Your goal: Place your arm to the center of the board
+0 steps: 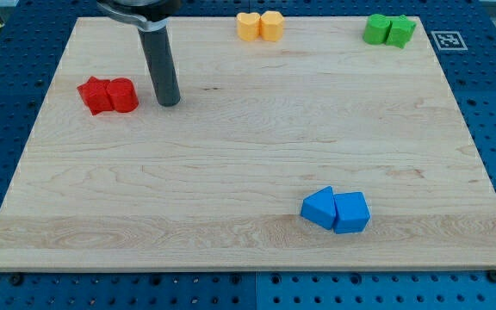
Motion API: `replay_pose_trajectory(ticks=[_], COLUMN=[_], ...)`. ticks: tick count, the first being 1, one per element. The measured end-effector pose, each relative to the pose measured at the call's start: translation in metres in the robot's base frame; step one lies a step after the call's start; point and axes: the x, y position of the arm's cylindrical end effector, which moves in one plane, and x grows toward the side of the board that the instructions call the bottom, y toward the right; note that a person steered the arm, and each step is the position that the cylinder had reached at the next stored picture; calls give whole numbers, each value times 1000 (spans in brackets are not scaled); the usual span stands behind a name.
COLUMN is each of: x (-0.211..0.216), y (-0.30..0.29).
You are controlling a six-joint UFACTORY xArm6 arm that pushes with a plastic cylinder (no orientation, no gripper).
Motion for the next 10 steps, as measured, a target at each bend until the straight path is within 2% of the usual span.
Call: replay_pose_trajectory(ticks=[5,10], x=[0,0], y=[5,42])
